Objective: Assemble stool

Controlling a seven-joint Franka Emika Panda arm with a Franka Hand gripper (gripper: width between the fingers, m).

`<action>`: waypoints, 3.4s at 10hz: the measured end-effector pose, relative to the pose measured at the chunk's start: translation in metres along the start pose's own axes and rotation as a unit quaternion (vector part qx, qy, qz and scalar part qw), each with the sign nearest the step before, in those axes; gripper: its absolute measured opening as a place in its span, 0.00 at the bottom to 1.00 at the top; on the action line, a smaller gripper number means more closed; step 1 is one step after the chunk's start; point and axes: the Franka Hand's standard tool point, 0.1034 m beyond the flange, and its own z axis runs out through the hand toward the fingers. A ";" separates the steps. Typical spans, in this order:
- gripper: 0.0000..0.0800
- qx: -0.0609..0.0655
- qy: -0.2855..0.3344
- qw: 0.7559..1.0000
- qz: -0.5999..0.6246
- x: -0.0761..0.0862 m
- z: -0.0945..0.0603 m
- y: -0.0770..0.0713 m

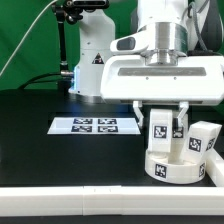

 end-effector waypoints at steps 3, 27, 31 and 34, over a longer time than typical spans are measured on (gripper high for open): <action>0.80 0.012 -0.013 1.000 0.012 0.015 -0.014 -0.005; 0.81 -0.029 -0.284 0.931 0.229 0.027 -0.027 0.012; 0.81 -0.032 -0.270 0.940 0.206 0.022 -0.014 0.007; 0.81 -0.034 -0.272 0.940 0.205 0.019 -0.010 0.008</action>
Offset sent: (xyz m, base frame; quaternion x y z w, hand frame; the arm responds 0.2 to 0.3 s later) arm 0.0007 0.0017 0.0239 0.0174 -0.0323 0.0041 0.9993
